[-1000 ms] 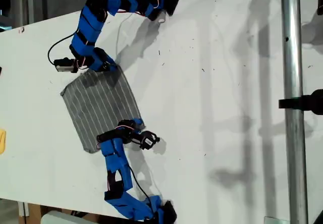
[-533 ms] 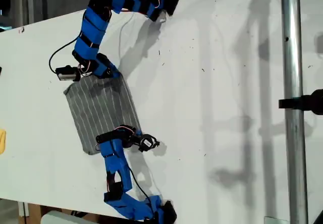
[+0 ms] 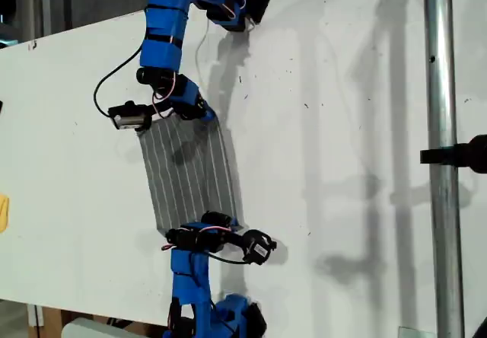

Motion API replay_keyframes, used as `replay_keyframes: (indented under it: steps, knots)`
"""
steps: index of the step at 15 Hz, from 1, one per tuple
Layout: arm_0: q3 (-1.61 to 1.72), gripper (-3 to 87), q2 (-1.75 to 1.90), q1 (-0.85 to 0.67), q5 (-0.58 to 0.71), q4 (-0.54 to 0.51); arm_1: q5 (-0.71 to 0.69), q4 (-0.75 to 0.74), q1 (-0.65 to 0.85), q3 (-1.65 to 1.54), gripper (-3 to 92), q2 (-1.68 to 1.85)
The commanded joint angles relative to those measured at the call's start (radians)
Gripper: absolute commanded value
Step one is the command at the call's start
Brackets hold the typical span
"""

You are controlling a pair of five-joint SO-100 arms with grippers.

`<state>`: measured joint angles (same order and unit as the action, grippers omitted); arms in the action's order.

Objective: Grasp corners of a towel and fold twice.

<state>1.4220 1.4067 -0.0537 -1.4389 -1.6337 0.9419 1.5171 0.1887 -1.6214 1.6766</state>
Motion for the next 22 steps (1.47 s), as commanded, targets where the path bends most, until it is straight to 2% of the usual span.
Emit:
replay_keyframes:
  steps: [1, 3, 5, 10, 12, 14, 17, 22]
  knots:
    - [-0.049, -2.6, 0.067, 0.158, -0.127, -0.009, 0.133, 0.028, -0.144, 0.011, -0.2, 0.086]
    - [-0.080, -2.6, 0.077, 0.158, -0.132, -0.015, 0.137, -0.015, -0.110, 0.000, -0.2, 0.094]
    - [-0.038, -2.6, 0.127, 0.066, -0.037, -0.023, 0.037, -0.075, 0.018, -0.008, -0.2, 0.066]
    - [0.066, -2.6, 0.146, -0.408, 0.357, -0.017, -0.360, -0.293, 0.439, 0.153, -0.2, -0.196]
    - [0.048, -2.6, 0.117, -0.597, 0.505, 0.026, -0.459, -0.314, 0.545, 0.370, -0.2, -0.397]
    - [-0.025, -2.6, 0.081, -0.707, 0.614, 0.021, -0.495, -0.290, 0.603, 0.551, -0.2, -0.485]
    - [-0.074, -2.6, 0.017, -0.729, 0.641, 0.014, -0.502, -0.229, 0.626, 0.630, -0.2, -0.466]
    - [0.028, -2.6, -0.034, -0.581, 0.514, 0.092, -0.451, -0.190, 0.512, 0.379, -0.2, -0.469]
